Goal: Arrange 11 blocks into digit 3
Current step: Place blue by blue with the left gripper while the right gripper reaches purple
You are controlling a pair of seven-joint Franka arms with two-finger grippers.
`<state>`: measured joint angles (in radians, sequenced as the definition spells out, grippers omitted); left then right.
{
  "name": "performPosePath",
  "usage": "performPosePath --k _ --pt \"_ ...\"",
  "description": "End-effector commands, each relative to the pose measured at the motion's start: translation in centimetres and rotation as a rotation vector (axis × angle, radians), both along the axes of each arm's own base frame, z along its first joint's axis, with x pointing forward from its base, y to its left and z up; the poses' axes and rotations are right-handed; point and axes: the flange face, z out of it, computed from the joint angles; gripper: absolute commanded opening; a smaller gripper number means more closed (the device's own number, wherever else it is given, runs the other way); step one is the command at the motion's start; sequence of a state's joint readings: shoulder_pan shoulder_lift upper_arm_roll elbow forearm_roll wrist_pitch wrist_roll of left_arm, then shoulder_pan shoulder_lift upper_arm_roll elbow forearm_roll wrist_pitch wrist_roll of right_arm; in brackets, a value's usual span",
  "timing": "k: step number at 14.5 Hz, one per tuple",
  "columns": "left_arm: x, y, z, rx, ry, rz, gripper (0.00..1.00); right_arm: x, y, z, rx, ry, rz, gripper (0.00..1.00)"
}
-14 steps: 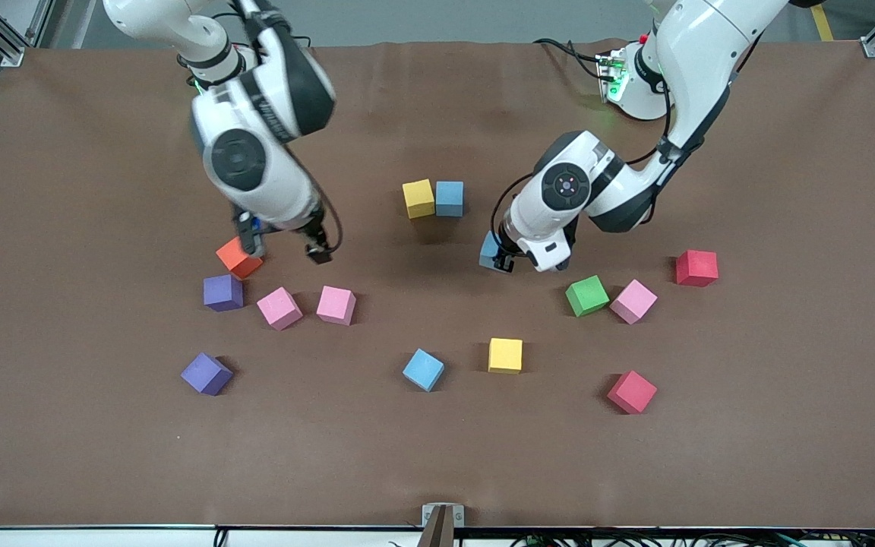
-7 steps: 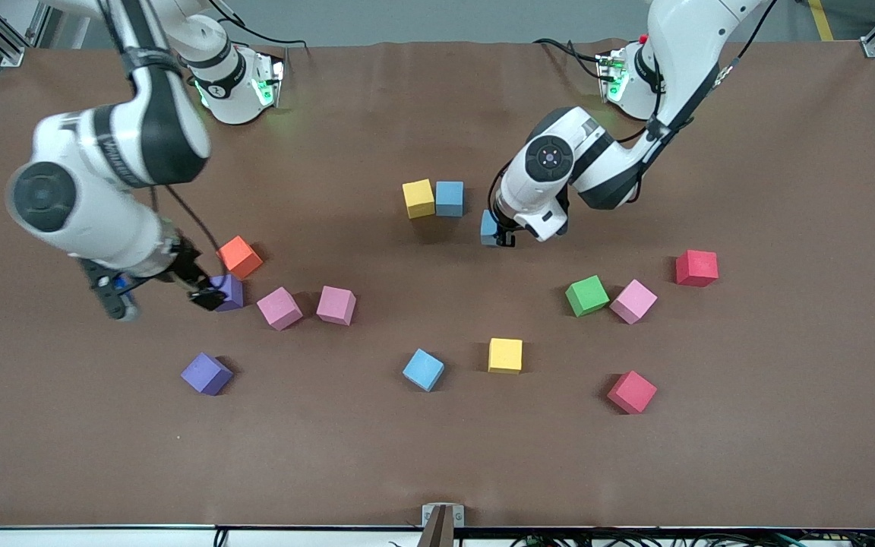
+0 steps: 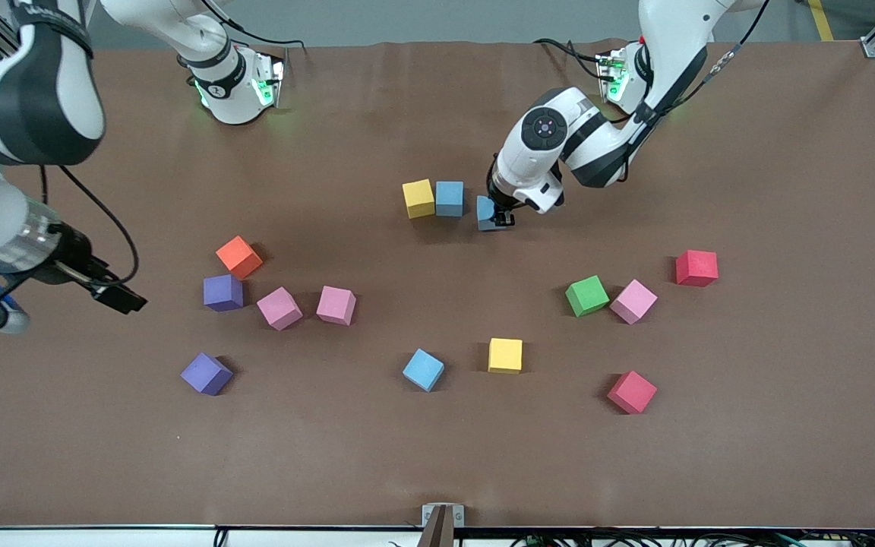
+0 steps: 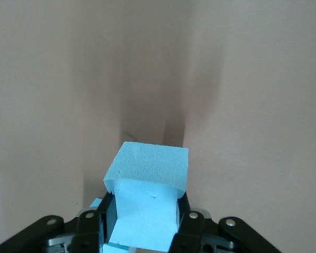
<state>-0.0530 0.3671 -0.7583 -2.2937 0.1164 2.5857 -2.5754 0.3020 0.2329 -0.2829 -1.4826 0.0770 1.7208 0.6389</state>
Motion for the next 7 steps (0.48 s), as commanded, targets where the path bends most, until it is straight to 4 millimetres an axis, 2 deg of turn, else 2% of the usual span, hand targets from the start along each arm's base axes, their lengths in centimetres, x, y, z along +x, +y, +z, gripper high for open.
performPosePath --k 1,3,4,7 --pt "-1.6 0.8 0.2 -0.008 -0.044 0.033 0.17 -0.1 -3.2 1.6 -0.010 -0.007 0.107 1.00" --pt "-2.1 0.9 -0.2 -0.019 -0.047 0.032 0.17 0.0 -5.1 1.5 -0.001 -0.013 0.166 1.00" --pt "-2.7 0.7 -0.4 -0.020 -0.047 0.023 0.17 0.1 -5.5 1.4 0.008 -0.015 0.178 1.00" --pt "-3.5 0.1 -0.7 -0.040 -0.051 0.028 0.17 0.0 -5.2 2.4 -0.043 -0.025 0.225 1.00"
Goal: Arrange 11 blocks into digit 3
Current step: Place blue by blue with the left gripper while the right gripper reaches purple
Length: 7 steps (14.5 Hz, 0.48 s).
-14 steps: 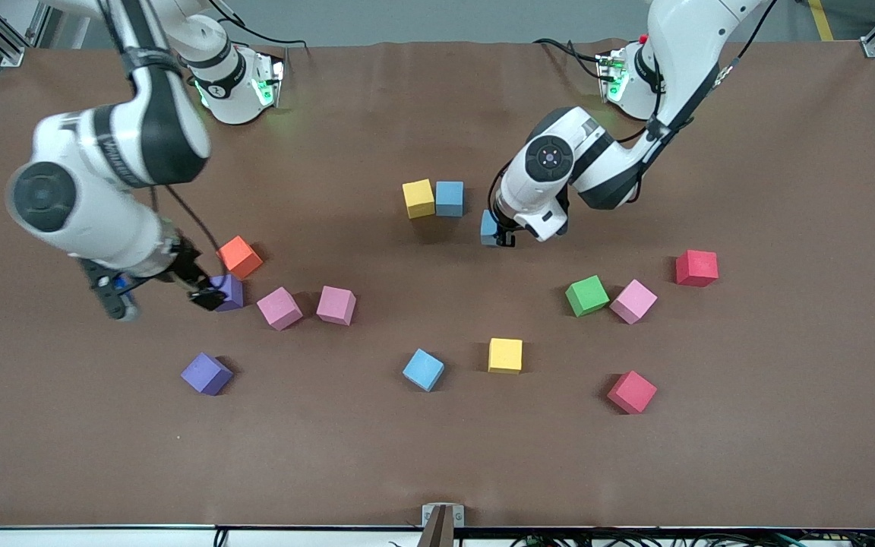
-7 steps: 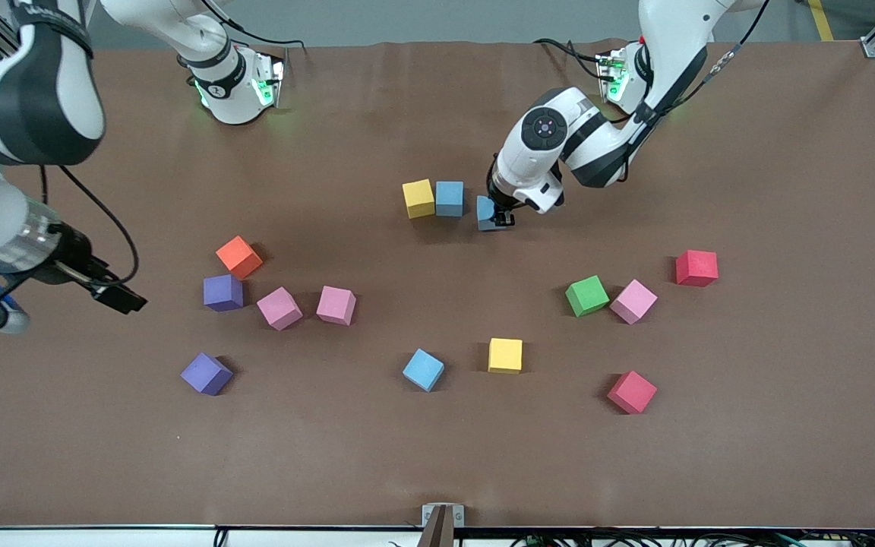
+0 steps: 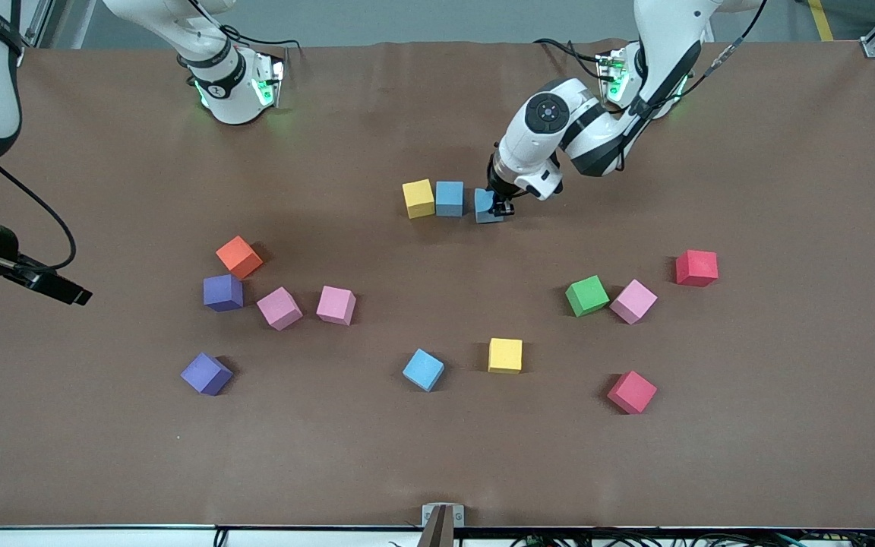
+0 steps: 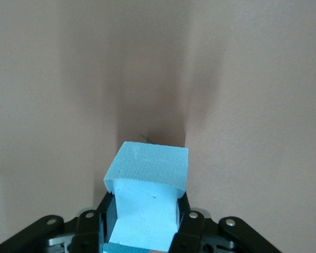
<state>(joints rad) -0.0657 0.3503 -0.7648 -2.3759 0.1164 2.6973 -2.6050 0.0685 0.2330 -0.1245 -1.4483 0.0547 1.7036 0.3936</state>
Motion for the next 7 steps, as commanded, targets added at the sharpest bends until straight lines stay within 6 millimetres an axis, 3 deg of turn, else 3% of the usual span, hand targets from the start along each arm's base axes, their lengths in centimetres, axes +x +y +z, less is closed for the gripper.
performPosePath --k 1,4,7 --pt "-1.5 -0.6 0.4 -0.015 -0.027 0.008 0.17 -0.4 0.6 1.7 -0.084 -0.021 0.105 1.00" --pt "-1.8 -0.6 0.1 -0.018 -0.024 0.005 0.17 -0.4 -1.9 1.7 -0.086 -0.022 0.232 1.00" --pt "-1.9 -0.8 -0.3 -0.037 -0.020 0.009 0.17 -0.5 -1.9 1.7 -0.069 -0.019 0.254 1.00"
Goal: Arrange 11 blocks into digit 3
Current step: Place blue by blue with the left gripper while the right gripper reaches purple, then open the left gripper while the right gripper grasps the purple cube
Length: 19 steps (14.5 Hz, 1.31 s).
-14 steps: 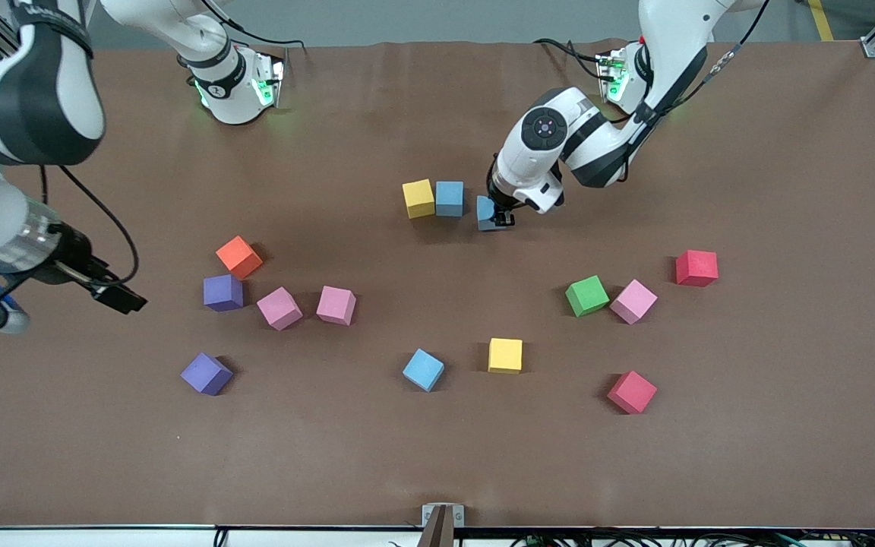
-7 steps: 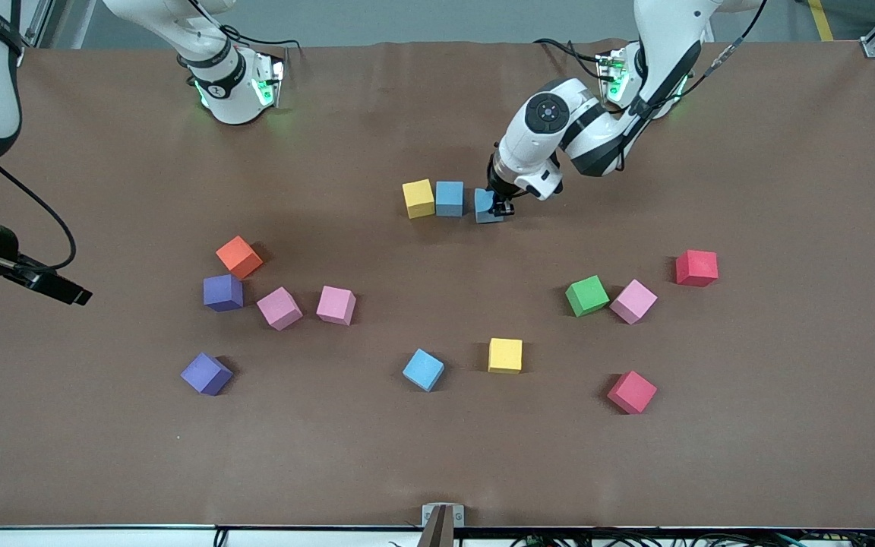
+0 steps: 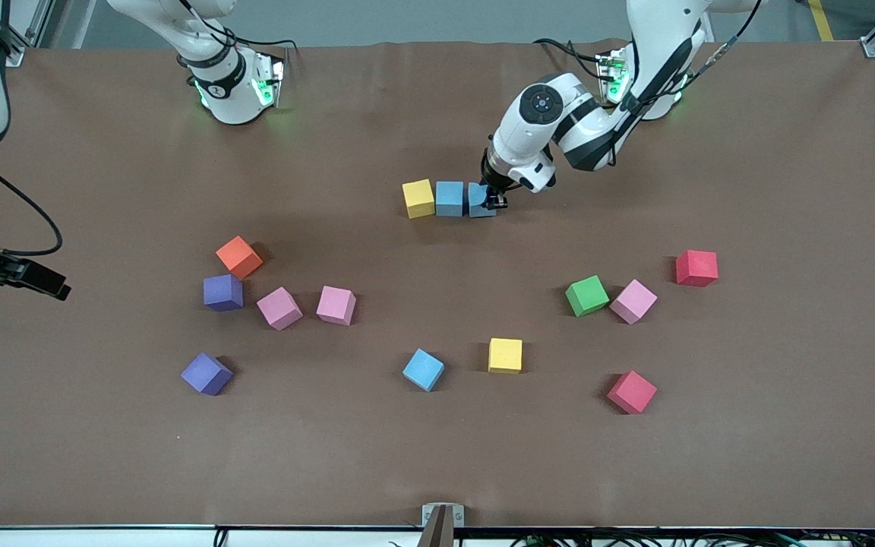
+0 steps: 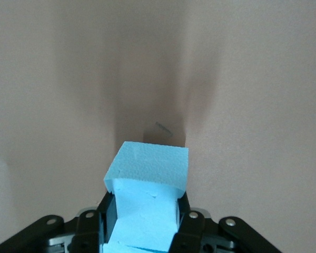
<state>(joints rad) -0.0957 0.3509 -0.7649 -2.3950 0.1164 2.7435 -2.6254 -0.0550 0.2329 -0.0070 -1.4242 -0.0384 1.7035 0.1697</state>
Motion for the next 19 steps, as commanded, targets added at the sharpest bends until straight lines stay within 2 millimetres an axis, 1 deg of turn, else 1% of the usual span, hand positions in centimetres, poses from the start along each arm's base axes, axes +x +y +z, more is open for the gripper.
performPosePath --k 1,3,7,9,10,11,12,13,14,15,16,17,19 --pt "-0.5 -0.1 0.0 -0.020 -0.012 0.013 0.17 -0.6 0.1 0.5 0.035 0.002 0.021 1.00" --pt "-0.5 0.0 -0.3 -0.021 -0.007 0.013 0.17 -0.7 -0.4 0.4 0.069 0.005 0.009 1.00" --pt "-0.6 -0.3 -0.7 -0.022 -0.004 -0.007 0.17 -1.6 -0.1 0.3 0.069 0.016 0.024 1.00" --pt "-0.5 -0.4 -0.6 -0.024 -0.005 -0.008 0.17 -1.6 0.2 0.1 0.069 0.022 0.045 1.00" --pt "-0.5 -0.5 -0.6 -0.025 -0.005 -0.009 0.17 -1.5 0.7 -0.3 0.069 0.027 0.083 1.00" --pt "-0.5 -0.5 -0.6 -0.026 -0.006 -0.009 0.17 -1.5 0.9 -1.2 0.072 0.032 0.101 1.00" --pt "-0.5 -0.6 -0.8 -0.027 0.001 -0.008 0.17 -1.2 1.5 -1.9 0.071 0.015 0.111 1.00" --pt "-0.3 -0.7 -0.8 -0.030 0.001 -0.007 0.17 -0.9 3.1 -2.6 0.069 0.007 0.126 1.00" --pt "-0.4 -0.7 -0.7 -0.032 0.000 -0.009 0.17 -0.8 3.9 -2.8 0.066 -0.008 0.139 1.00" --pt "-0.4 -1.0 -0.6 -0.033 -0.002 -0.012 0.17 -0.3 4.0 -4.0 0.066 -0.008 0.141 1.00" --pt "-0.4 -1.1 -0.7 -0.036 0.002 -0.012 0.17 0.3 4.4 -6.3 0.066 -0.004 0.146 1.00" --pt "-0.5 -1.2 -0.8 -0.035 0.004 -0.014 0.17 0.6 5.1 -8.3 0.067 -0.009 0.155 1.00" --pt "-0.5 -1.2 -0.9 -0.035 0.000 -0.023 0.17 1.1 5.3 -11.5 0.067 -0.027 0.154 1.00"
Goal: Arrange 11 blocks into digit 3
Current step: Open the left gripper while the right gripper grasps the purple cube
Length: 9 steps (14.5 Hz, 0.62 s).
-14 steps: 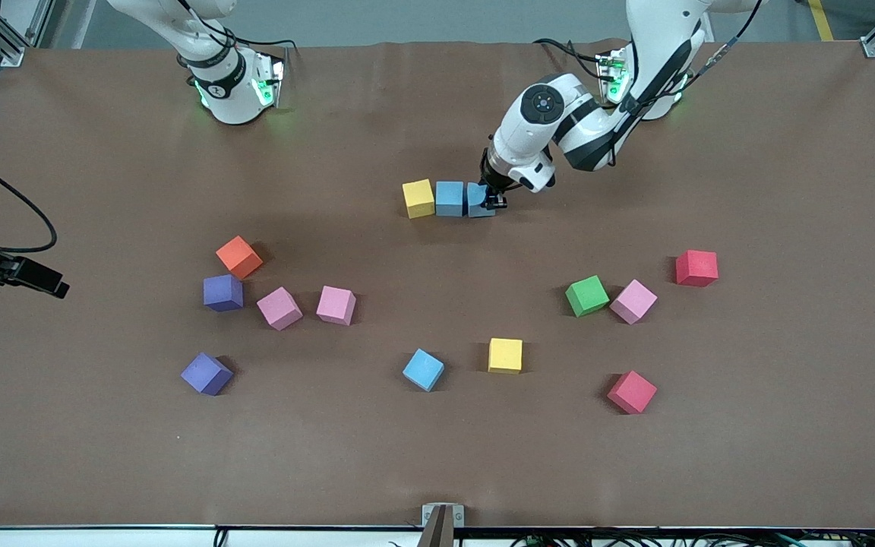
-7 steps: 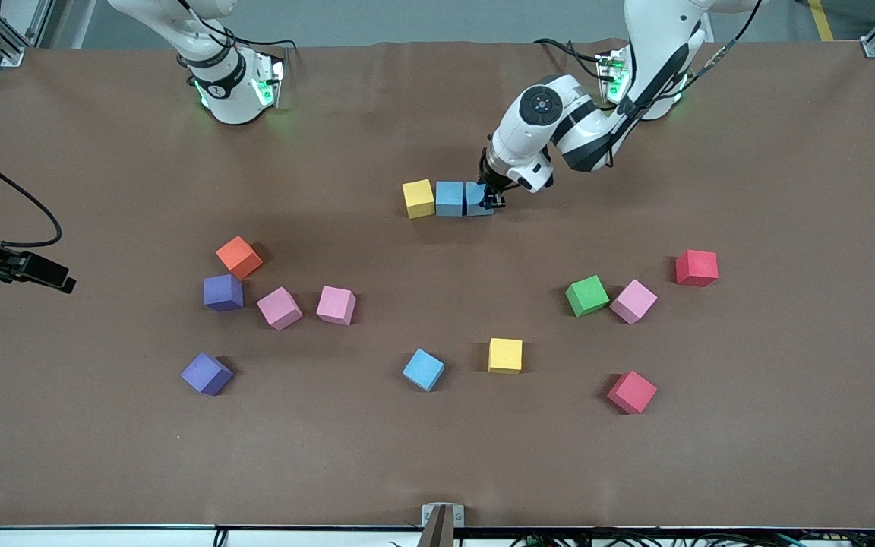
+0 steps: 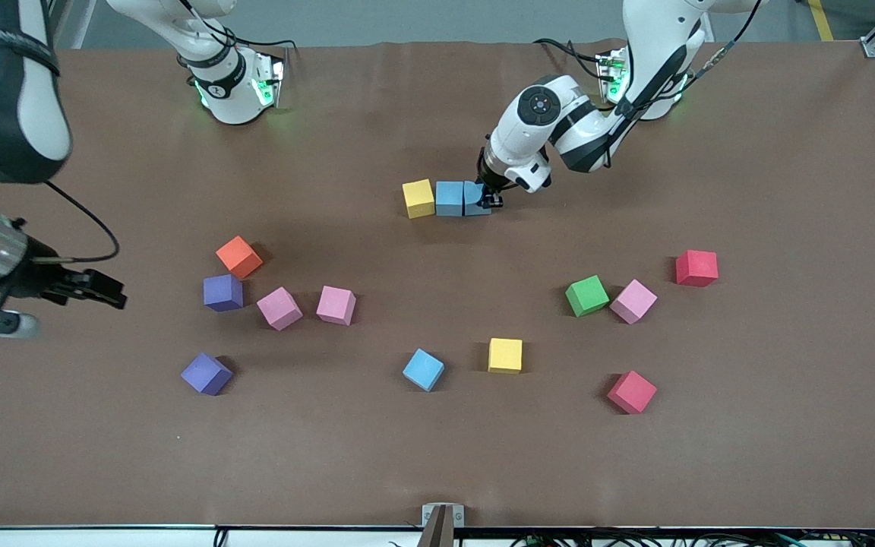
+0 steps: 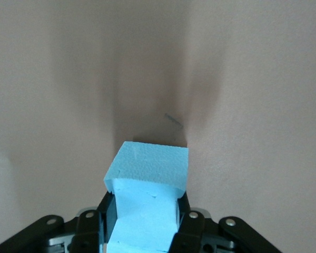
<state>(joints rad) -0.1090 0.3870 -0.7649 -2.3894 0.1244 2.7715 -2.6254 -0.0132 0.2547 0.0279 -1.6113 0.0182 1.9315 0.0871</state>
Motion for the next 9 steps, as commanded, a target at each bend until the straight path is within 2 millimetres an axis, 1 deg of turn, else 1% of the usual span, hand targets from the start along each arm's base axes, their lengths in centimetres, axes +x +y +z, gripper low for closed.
performPosePath --k 1,2,5,7,9 --pt "0.2 -0.5 -0.1 -0.014 -0.012 -0.012 0.17 0.1 0.7 -4.7 0.008 -0.008 0.013 1.00" --pt "0.2 -0.5 -0.2 -0.014 -0.009 -0.011 0.17 0.3 1.4 -6.5 0.010 -0.005 0.020 1.00" --pt "0.2 -0.5 -0.2 -0.015 -0.008 -0.011 0.17 1.5 3.8 -10.8 0.009 -0.014 0.067 1.00" --pt "0.4 -0.6 -0.2 -0.019 -0.009 -0.008 0.17 2.2 4.1 -12.7 0.014 -0.029 0.057 1.00" --pt "0.6 -0.8 -0.1 -0.022 -0.008 -0.006 0.17 2.8 4.2 -15.0 0.068 -0.045 0.013 1.00"
